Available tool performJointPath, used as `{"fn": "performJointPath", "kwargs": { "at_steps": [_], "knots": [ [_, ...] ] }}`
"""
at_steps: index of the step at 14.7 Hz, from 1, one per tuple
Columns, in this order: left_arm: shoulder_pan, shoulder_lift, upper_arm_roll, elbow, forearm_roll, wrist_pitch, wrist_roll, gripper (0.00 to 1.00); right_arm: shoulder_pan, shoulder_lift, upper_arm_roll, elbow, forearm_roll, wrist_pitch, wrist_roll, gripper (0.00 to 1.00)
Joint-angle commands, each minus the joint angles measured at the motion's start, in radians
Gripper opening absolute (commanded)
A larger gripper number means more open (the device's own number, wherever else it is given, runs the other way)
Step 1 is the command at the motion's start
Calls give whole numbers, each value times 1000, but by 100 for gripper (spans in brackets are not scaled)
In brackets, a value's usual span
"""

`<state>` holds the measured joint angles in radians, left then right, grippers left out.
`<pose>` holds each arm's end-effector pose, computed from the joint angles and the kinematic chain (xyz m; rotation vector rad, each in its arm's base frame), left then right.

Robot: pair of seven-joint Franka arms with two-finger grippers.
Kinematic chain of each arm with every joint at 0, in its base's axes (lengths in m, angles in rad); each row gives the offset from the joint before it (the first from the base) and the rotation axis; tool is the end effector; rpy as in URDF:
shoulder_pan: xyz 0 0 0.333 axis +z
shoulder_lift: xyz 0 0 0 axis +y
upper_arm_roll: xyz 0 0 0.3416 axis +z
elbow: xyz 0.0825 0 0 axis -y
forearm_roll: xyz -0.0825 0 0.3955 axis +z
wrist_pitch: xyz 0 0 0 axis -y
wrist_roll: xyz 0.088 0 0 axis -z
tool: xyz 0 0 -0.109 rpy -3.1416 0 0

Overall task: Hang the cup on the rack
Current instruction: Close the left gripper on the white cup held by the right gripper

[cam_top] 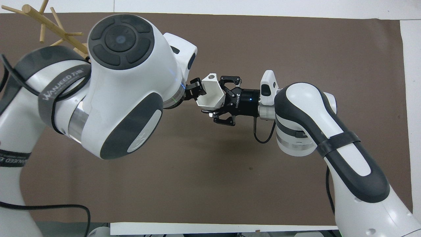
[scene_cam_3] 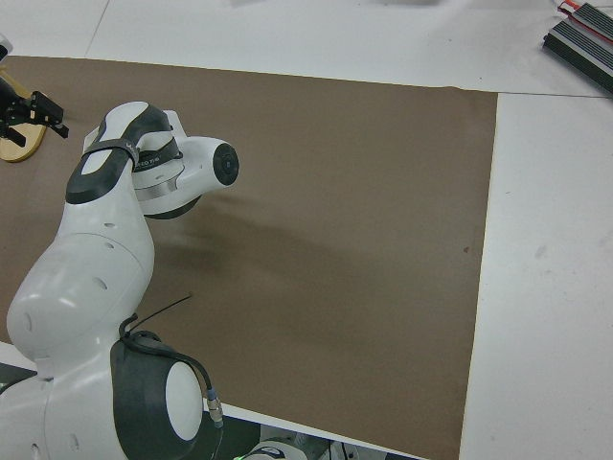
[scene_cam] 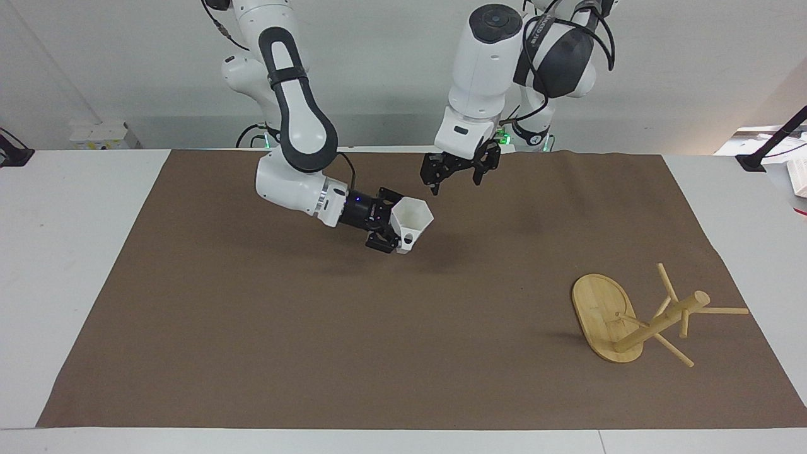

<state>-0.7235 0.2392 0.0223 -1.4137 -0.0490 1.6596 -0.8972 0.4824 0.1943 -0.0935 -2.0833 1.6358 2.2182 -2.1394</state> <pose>0.4929 -0.4249 0.5868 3.0907 0.3094 -0.0412 0.5472 0.2627 0.3714 -1.6477 -1.3296 -1.0798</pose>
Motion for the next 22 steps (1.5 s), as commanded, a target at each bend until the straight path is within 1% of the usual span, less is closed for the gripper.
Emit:
{"fn": "performJointPath", "kwargs": {
  "at_steps": [1,3,6,10,11,12,13,14,15,17,22],
  "knots": [
    [-16,15,16,26,-14,17,-23,100,-2,-7,-3,-8,29,5,3,9],
    [-11,32,24,21,-49,75,-25,100,-2,-7,-3,-8,29,5,3,9],
    [-14,49,24,21,-63,89,-48,100,-2,-7,-3,-9,29,6,1,9],
    [-14,40,22,-47,-94,172,-49,99,-4,-7,-3,-11,29,15,-1,9],
    [-14,48,22,-50,-94,183,-46,97,-4,-7,-3,-11,29,20,-1,9],
    [-14,48,22,-63,-94,195,-46,93,-2,-7,-3,-12,29,20,-1,9],
    [-14,45,21,-74,-95,196,-46,84,-2,-7,-3,-12,29,20,-1,9],
    [-16,42,19,-70,-104,169,-54,22,-2,-7,-3,-11,29,20,-1,9],
    [-17,40,22,-76,-116,160,-65,0,-2,-7,-3,-12,29,20,-1,9],
    [-5,43,21,-77,-150,186,-65,0,-2,-6,-3,-11,29,20,-1,9],
    [-5,39,19,-99,-160,221,-66,0,-2,-6,-3,-11,29,21,1,9]
  ]
}}
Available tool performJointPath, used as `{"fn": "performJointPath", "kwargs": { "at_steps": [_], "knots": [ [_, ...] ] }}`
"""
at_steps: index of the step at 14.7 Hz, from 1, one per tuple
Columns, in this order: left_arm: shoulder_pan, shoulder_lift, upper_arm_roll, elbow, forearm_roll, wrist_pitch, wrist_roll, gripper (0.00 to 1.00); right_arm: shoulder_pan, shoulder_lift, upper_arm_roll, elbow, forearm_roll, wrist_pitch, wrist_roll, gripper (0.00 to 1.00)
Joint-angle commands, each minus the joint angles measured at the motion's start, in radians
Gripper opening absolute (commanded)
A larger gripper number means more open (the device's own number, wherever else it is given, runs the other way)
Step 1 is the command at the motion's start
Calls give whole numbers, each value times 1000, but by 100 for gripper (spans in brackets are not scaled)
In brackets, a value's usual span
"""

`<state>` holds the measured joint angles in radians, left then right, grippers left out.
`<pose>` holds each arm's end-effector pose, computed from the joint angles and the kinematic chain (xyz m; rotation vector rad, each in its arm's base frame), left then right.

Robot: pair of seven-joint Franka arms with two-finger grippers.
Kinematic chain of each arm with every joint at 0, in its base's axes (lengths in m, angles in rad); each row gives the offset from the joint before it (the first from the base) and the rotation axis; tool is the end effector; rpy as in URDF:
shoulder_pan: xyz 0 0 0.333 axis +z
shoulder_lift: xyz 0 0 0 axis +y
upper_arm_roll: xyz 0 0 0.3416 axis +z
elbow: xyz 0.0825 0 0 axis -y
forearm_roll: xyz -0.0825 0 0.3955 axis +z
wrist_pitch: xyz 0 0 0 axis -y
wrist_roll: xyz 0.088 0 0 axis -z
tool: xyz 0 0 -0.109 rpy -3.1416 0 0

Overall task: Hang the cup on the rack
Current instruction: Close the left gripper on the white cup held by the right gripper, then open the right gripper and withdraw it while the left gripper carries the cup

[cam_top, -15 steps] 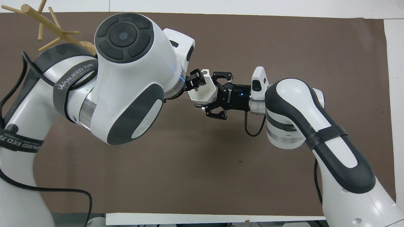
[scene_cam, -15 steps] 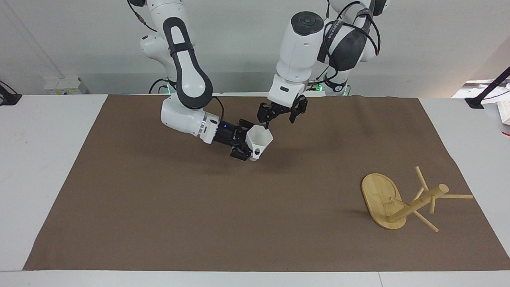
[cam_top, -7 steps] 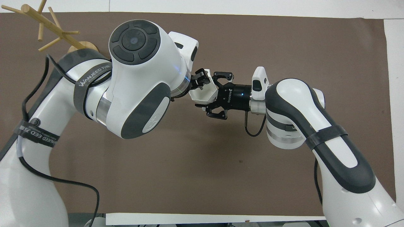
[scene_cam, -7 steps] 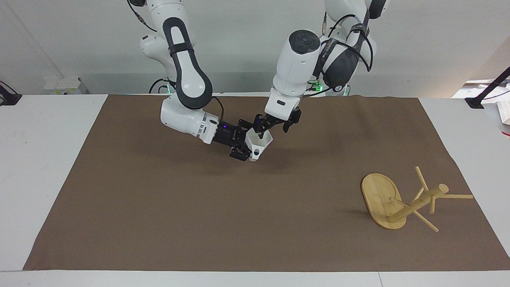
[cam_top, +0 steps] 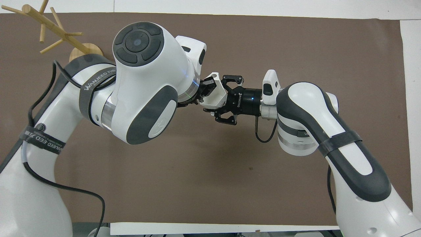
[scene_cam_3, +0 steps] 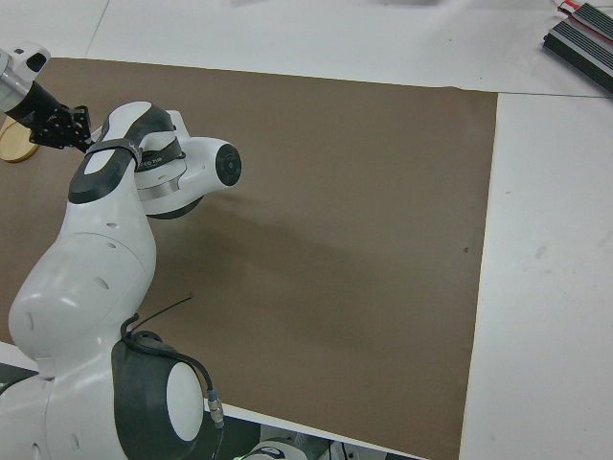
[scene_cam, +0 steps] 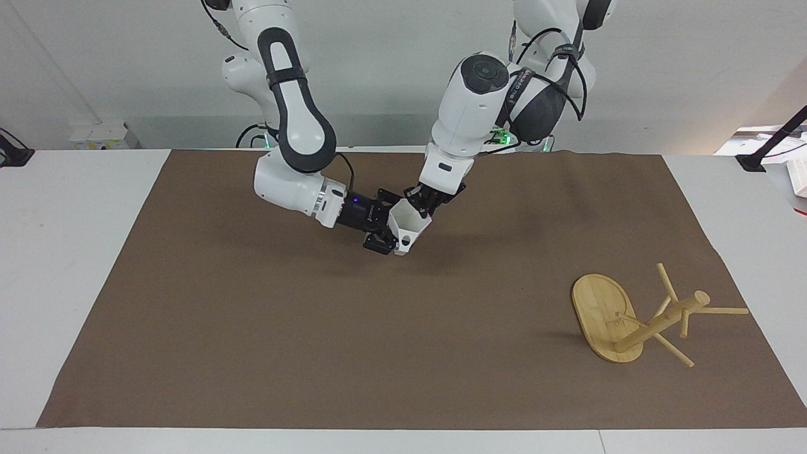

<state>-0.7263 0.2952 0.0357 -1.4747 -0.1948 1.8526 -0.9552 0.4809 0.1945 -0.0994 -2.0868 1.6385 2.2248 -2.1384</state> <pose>0.5117 -0.4471 0.5385 2.9220 0.4553 -0.1112 0.5487 0.2575 0.3696 -1.6641 -1.3208 -1.0829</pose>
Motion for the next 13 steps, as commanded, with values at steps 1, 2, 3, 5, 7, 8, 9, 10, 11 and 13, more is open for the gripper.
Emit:
{"fn": "performJointPath", "kwargs": {
  "at_steps": [1,2,3,5,7,8,9,10,11,13],
  "knots": [
    [-2,-19,7,-47,-12,42,-5,0,-1,-6,3,-9,26,15,0,10],
    [-2,-19,7,-50,-12,57,-7,0,-1,-6,3,-9,26,15,0,12],
    [-2,-19,7,-50,-12,62,-7,0,-1,-6,3,-7,26,15,0,15],
    [-2,-19,7,-50,-12,62,-8,0,-1,-6,3,-9,26,13,-8,53],
    [-4,-19,7,-49,-12,60,-10,0,-4,-7,3,-9,26,12,-11,100],
    [-4,-19,9,-49,-11,62,-10,0,-4,-7,3,-12,26,12,-11,100],
    [-5,-19,9,-49,-11,62,-10,0,-4,-7,3,-12,26,12,-11,100],
    [-5,-19,9,-49,-9,63,-2,0,-5,-7,3,-13,26,10,-11,100],
    [-4,-19,9,-49,-8,66,3,0,-13,-10,3,-21,26,1,-14,100],
    [-4,-19,9,-49,-5,69,6,0,-40,-20,3,-38,24,-23,-38,100]
  ]
}}
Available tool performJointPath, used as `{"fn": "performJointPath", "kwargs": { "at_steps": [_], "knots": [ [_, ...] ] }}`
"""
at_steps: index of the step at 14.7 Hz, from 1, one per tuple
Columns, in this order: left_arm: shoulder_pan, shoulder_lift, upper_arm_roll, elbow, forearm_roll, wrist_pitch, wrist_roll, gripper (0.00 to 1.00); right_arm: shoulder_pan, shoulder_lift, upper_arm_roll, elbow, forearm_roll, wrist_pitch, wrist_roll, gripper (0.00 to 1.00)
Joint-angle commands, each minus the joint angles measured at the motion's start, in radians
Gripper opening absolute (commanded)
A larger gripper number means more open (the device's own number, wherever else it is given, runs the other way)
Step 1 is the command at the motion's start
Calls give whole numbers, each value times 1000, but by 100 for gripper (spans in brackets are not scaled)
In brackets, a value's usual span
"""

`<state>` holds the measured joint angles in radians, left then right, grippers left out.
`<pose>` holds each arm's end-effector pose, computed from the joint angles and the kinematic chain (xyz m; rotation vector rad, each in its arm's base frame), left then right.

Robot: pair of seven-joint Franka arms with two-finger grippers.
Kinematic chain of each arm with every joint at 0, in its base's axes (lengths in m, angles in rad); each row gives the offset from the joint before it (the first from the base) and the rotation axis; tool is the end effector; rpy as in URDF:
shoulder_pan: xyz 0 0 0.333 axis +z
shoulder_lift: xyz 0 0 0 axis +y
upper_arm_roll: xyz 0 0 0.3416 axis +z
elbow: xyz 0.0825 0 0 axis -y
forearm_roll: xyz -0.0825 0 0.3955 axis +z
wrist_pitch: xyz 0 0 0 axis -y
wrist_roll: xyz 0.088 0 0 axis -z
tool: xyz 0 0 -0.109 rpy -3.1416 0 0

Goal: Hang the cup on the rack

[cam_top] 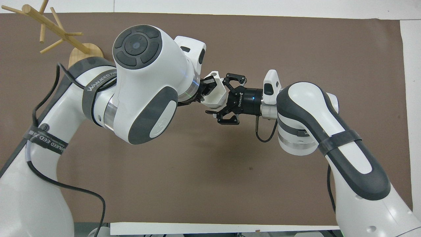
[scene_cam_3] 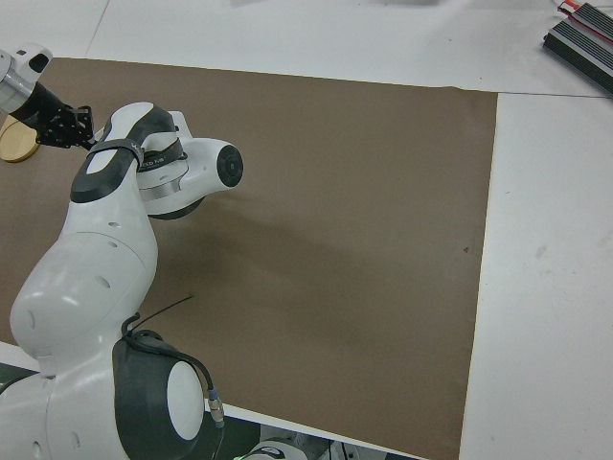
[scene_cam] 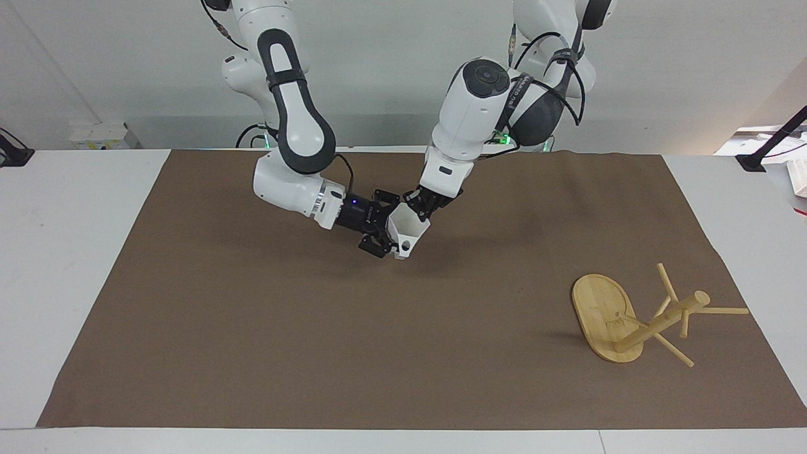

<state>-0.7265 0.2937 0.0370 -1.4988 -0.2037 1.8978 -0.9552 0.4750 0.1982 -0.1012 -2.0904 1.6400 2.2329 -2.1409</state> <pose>0.5138 -0.4474 0.5319 2.8995 0.4663 -0.0948 0.5504 0.2520 0.3656 -1.6823 -1.3149 -1.0842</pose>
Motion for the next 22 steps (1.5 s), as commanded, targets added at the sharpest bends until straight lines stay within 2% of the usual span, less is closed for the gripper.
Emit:
{"fn": "performJointPath", "kwargs": {
  "at_steps": [1,4,6,9,11,13,15,17,19,22],
  "knots": [
    [-5,-18,7,-24,4,27,6,0,-51,-26,3,-45,23,-54,-57,100],
    [-2,-16,9,-24,6,27,6,0,-134,-49,1,-80,-6,-160,-79,100],
    [12,-16,24,-26,24,14,9,0,-217,-53,1,-85,-105,-247,-80,100],
    [74,-18,29,-32,180,-3,-9,0,-356,-101,-2,-71,-321,-346,-62,100],
    [82,-27,44,-64,333,1,-121,0,-441,-109,-3,-10,-501,-442,11,100],
    [111,-42,52,-107,414,29,-177,0,-524,-109,-3,73,-665,-533,108,100],
    [154,-59,52,-173,438,133,-198,0,-585,-108,-5,182,-832,-634,217,100],
    [186,-93,53,-292,446,304,-200,0,-628,-105,-3,298,-1016,-720,387,100],
    [209,-116,53,-395,446,482,-201,0,-633,-109,-5,383,-1150,-785,557,100],
    [245,-123,53,-461,446,644,-201,0,-619,-125,0,478,-1291,-826,860,100]
  ]
}}
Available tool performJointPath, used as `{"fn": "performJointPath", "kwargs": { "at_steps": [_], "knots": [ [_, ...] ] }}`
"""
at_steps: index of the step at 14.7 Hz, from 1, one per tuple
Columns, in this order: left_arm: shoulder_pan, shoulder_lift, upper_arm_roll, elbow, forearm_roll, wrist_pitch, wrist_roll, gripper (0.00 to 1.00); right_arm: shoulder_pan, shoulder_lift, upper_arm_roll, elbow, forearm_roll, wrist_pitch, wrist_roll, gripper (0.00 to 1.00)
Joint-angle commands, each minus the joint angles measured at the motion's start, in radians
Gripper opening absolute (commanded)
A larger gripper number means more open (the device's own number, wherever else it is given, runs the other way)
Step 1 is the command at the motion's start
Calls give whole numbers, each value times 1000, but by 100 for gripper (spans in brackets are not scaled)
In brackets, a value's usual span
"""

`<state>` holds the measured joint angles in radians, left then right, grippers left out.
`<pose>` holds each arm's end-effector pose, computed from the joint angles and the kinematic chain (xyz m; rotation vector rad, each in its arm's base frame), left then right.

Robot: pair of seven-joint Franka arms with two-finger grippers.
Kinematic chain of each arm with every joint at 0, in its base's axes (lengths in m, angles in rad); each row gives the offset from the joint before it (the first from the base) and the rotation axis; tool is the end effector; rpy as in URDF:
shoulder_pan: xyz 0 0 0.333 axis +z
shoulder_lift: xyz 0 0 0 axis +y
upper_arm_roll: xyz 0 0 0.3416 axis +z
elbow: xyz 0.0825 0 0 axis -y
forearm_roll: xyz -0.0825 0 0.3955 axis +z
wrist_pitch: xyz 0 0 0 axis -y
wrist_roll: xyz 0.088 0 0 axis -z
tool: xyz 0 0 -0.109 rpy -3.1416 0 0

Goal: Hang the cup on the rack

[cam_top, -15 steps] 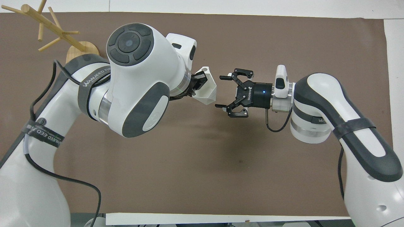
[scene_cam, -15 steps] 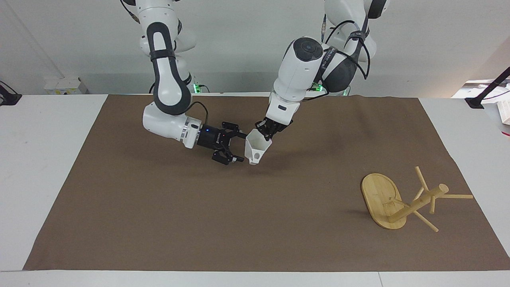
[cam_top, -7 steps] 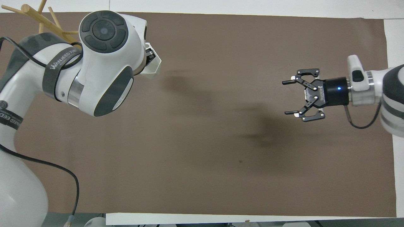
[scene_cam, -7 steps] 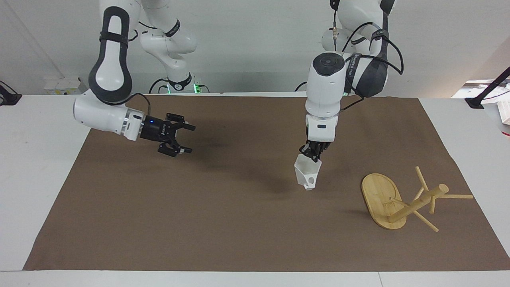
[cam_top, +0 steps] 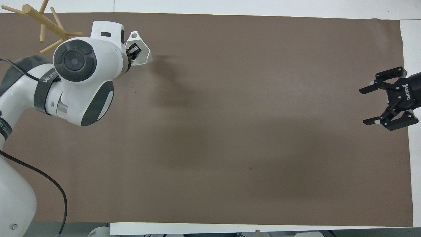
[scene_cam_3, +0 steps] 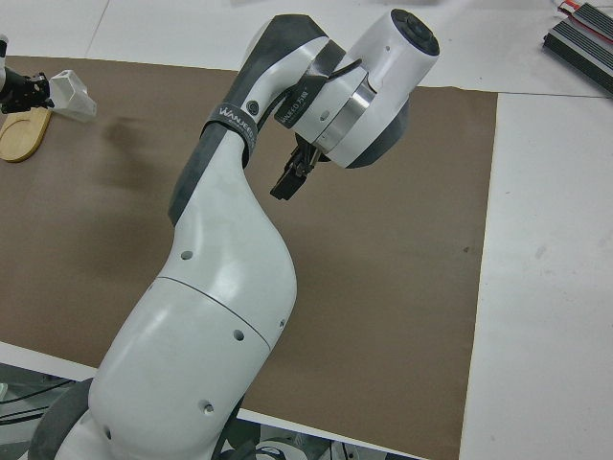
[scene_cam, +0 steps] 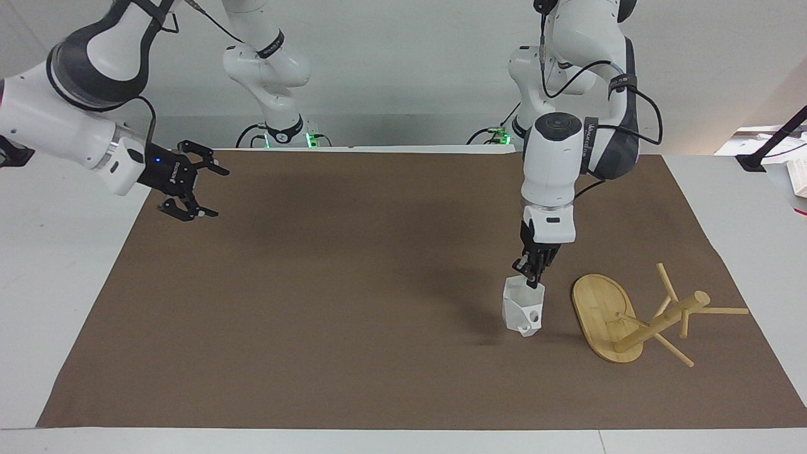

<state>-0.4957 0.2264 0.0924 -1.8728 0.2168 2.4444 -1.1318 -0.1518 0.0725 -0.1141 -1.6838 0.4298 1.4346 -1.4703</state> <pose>0.6056 -0.2621 0.4471 2.8595 0.8537 0.5691 0.5558 -0.0975 0.5552 -2.1697 -1.4726 -0.1593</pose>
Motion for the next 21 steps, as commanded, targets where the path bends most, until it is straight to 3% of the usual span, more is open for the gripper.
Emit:
{"fn": "performJointPath", "kwargs": {
  "at_steps": [1,4,6,11,14,16,21],
  "knots": [
    [41,-56,-2,-101,26,146,-23,0,14,-2,19,88,-114,-28,281,100],
    [104,-50,-2,-132,26,299,-23,0,75,-8,21,142,-264,-40,559,100],
    [129,-47,-2,-144,26,358,-23,0,78,-26,19,151,-287,-60,730,100],
    [169,-136,-2,-324,26,563,-20,0,100,-43,28,185,-413,-129,996,100],
    [192,-198,-2,-399,26,574,-22,0,100,-117,48,110,-414,-134,1169,100],
    [203,-206,-3,-405,26,567,-20,0,112,-114,67,101,-445,-129,1319,100],
    [249,-203,-3,-402,26,559,-8,0,133,-46,30,159,-454,-138,1372,100]
  ]
}}
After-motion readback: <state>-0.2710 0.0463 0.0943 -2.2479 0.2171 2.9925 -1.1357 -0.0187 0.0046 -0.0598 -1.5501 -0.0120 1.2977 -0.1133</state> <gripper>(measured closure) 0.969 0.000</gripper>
